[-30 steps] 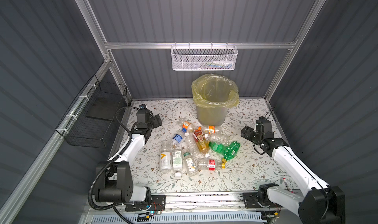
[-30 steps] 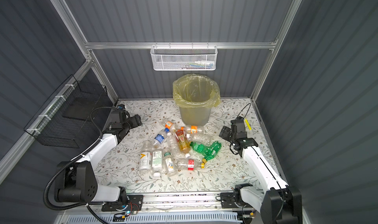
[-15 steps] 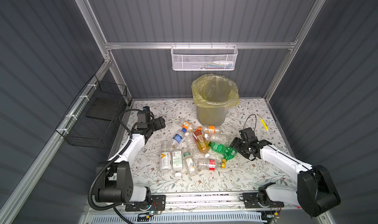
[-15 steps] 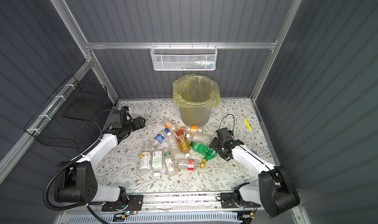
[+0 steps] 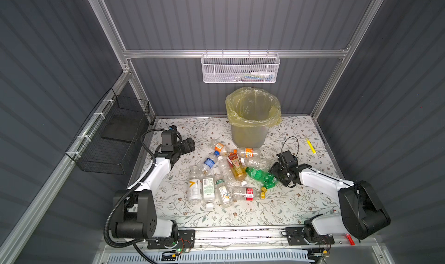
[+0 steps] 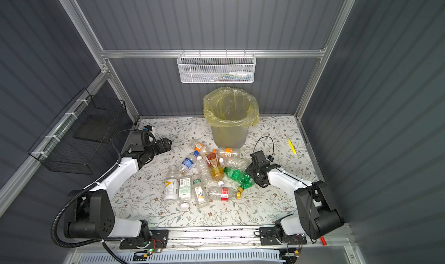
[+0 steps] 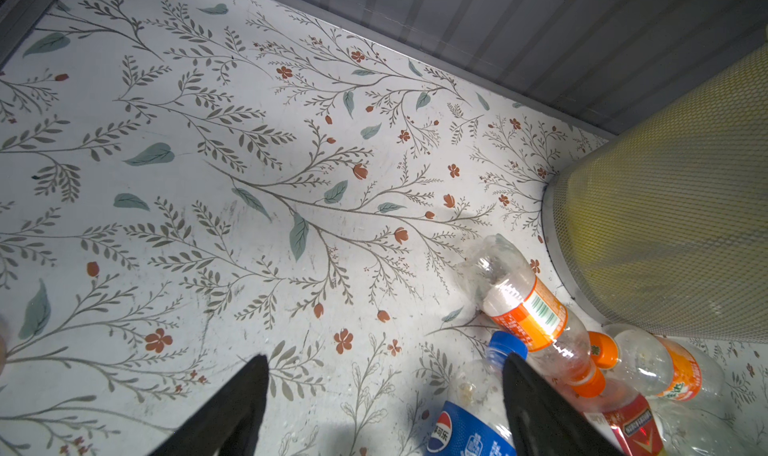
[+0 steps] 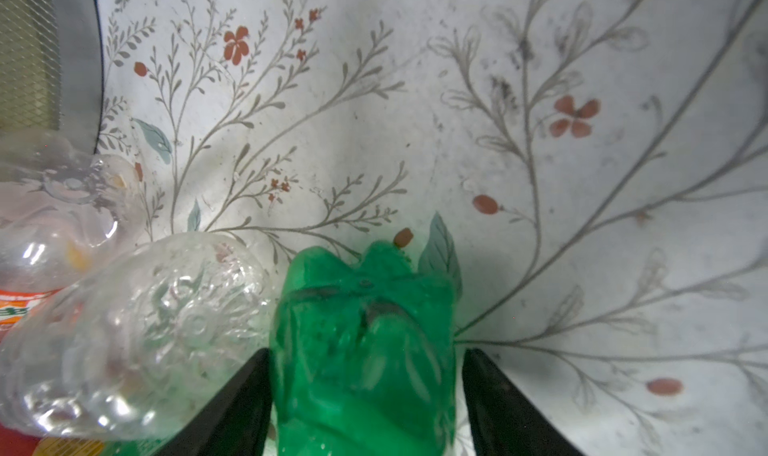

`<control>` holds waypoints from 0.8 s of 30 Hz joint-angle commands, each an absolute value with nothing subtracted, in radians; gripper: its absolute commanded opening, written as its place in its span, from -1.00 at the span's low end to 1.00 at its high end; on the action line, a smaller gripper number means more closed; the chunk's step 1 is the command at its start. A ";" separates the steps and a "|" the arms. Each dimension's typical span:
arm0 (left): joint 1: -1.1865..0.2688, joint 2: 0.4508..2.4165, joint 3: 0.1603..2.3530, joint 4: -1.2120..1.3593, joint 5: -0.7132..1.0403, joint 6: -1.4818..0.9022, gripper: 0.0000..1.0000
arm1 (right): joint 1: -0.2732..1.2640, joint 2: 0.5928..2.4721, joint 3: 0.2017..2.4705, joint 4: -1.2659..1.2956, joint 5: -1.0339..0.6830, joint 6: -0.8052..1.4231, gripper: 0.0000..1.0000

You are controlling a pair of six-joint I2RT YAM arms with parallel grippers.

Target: Throw the plastic bottles in the bin

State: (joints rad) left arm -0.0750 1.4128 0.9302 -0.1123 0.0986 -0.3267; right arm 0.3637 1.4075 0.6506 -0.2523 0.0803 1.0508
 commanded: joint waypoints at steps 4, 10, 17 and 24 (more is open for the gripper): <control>-0.077 1.435 0.958 -0.136 0.133 -0.340 0.74 | 0.335 1.396 0.611 -0.266 0.124 1.060 0.34; -0.077 1.456 0.971 -0.142 0.152 -0.348 0.71 | 0.232 1.304 0.556 -0.284 0.097 1.020 0.17; -0.084 1.480 0.983 -0.144 0.167 -0.367 0.67 | 0.077 1.159 0.525 -0.356 0.098 0.923 0.13; -0.118 1.495 0.983 -0.146 0.152 -0.374 0.65 | -0.014 1.055 0.502 -0.383 0.069 0.842 0.12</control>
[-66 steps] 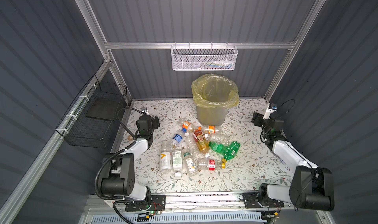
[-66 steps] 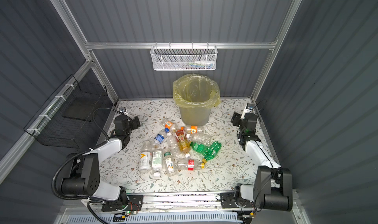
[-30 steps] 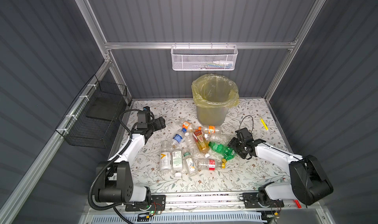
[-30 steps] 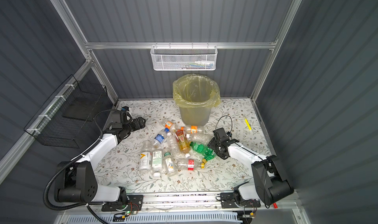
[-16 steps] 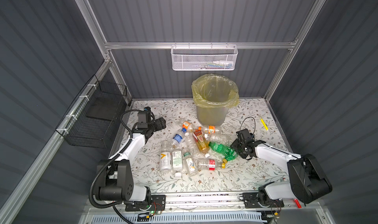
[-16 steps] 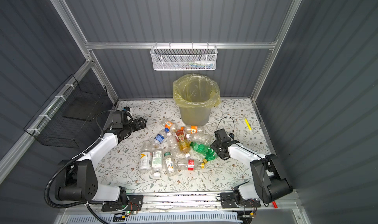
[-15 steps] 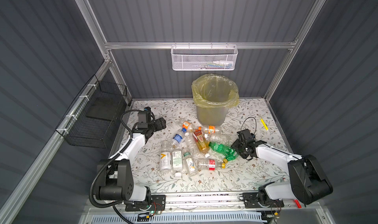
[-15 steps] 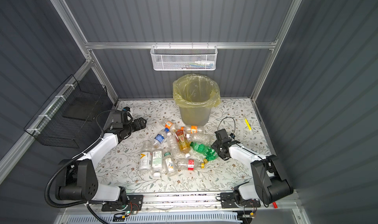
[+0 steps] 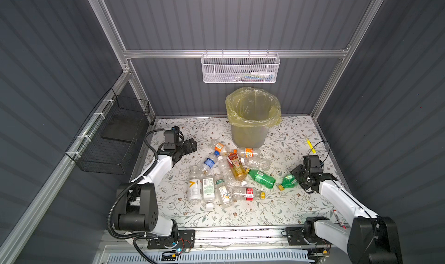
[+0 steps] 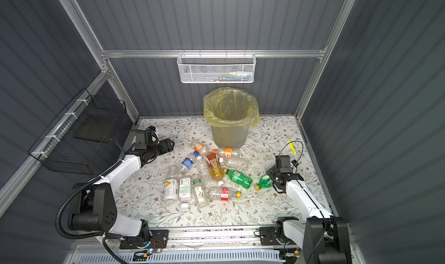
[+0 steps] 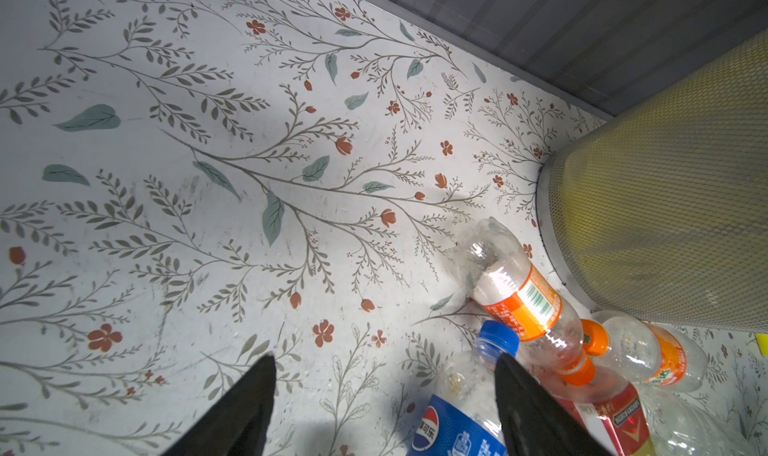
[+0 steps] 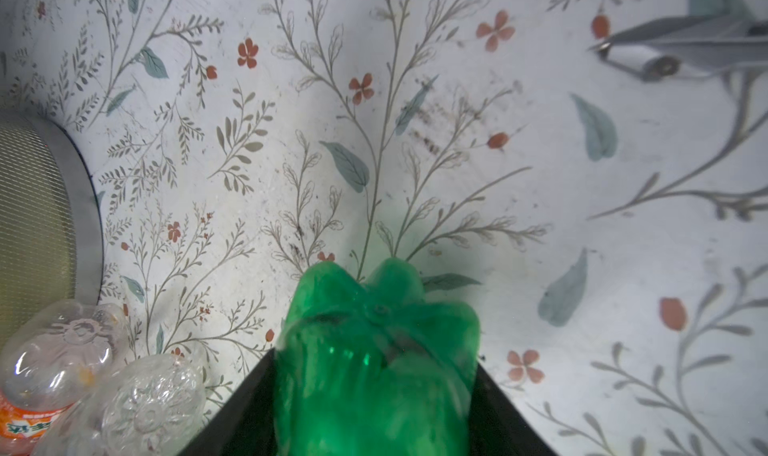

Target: Throw the plastic bottles in the bin

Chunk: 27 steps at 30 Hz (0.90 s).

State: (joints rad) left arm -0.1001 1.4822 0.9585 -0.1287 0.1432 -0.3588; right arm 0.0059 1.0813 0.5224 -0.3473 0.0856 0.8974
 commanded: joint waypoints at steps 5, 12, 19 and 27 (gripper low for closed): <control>-0.158 1.498 0.973 -0.148 0.132 -0.380 0.65 | -0.031 1.044 0.513 -0.419 0.026 0.780 0.11; -0.180 1.468 0.946 -0.146 0.115 -0.388 0.65 | -0.029 1.077 0.843 -0.511 -0.031 0.633 0.09; -0.194 1.427 0.907 -0.142 0.087 -0.405 0.73 | 0.077 1.452 1.763 -0.646 -0.230 0.617 0.22; -0.221 1.379 0.853 -0.166 0.084 -0.398 1.00 | 0.041 1.539 1.797 -0.657 -0.260 0.634 0.98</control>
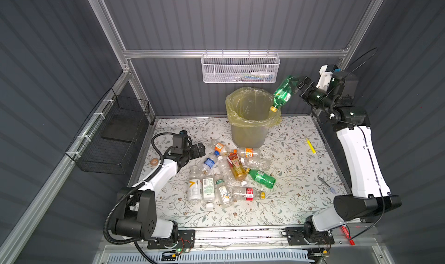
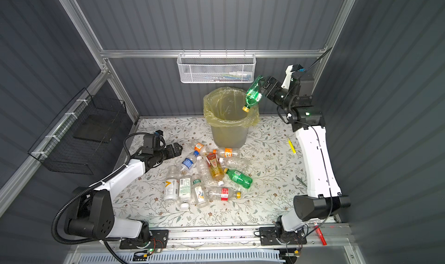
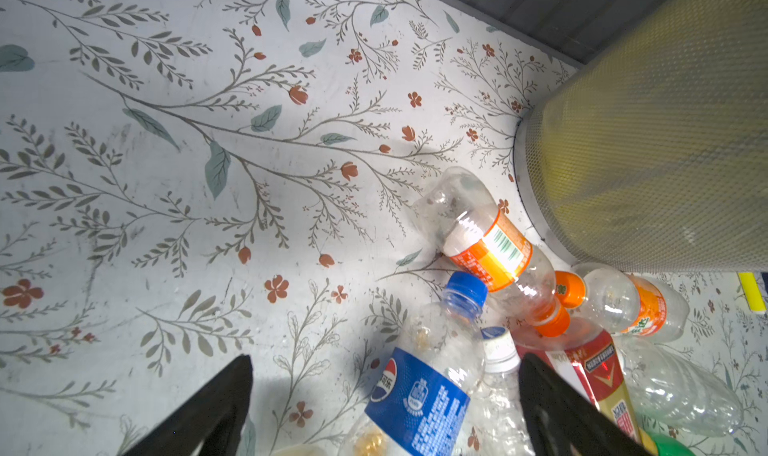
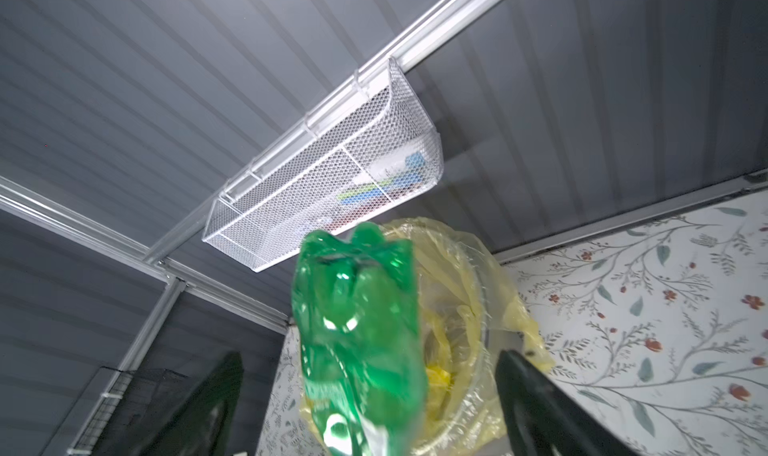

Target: Throw the plastic bottles in the bin

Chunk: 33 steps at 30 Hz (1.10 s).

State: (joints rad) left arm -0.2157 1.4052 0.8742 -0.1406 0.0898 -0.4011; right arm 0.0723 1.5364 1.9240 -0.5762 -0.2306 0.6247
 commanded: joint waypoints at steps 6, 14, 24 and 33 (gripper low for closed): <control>-0.228 1.428 0.874 -0.182 0.128 -0.359 0.99 | -0.038 1.332 1.420 -0.560 -0.232 0.661 0.98; -0.263 1.526 0.908 -0.212 0.165 -0.279 0.97 | -0.089 1.127 1.003 -0.529 -0.184 0.650 0.98; -0.360 1.652 0.960 -0.255 0.095 -0.205 0.87 | -0.092 1.160 0.893 -0.488 -0.230 0.599 0.98; -0.370 1.701 0.980 -0.264 0.042 -0.195 0.63 | -0.092 1.181 0.864 -0.434 -0.224 0.594 0.96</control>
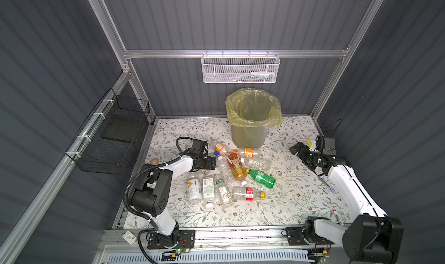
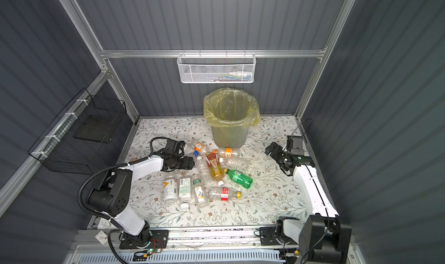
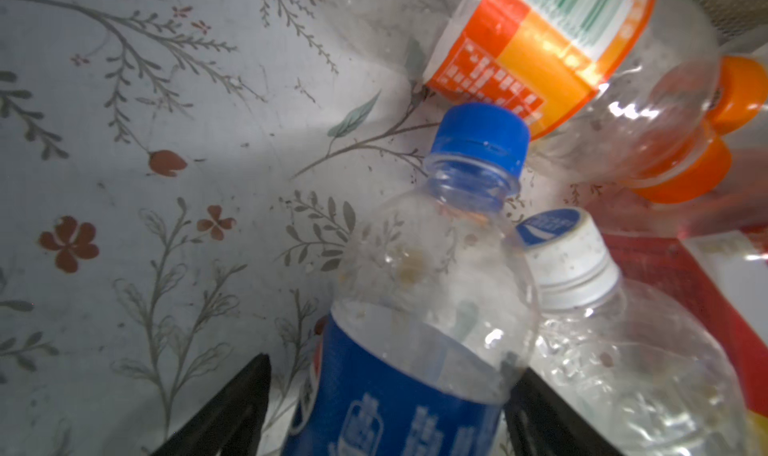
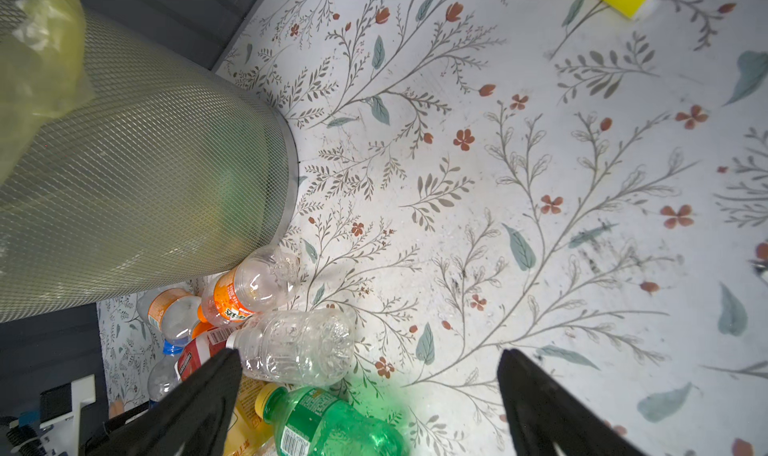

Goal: Throw the plastic bottles in the bin
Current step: 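Grasp the blue-labelled clear bottle with the left gripper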

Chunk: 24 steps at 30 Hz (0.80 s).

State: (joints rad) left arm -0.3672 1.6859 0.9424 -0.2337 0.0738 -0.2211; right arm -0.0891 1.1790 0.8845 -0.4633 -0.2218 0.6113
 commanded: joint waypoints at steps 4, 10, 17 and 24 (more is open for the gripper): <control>-0.370 1.701 0.993 -0.248 0.049 -0.193 0.38 | -0.091 1.181 0.848 -0.418 -0.220 0.600 0.96; -0.370 1.665 1.021 -0.254 0.071 -0.195 0.21 | -0.094 1.172 0.836 -0.414 -0.216 0.602 0.95; -0.356 1.555 1.000 -0.284 0.027 -0.231 0.14 | -0.094 1.166 0.833 -0.419 -0.217 0.601 0.94; -0.197 1.457 0.929 -0.265 0.112 -0.352 0.12 | -0.093 1.159 0.822 -0.416 -0.226 0.609 0.93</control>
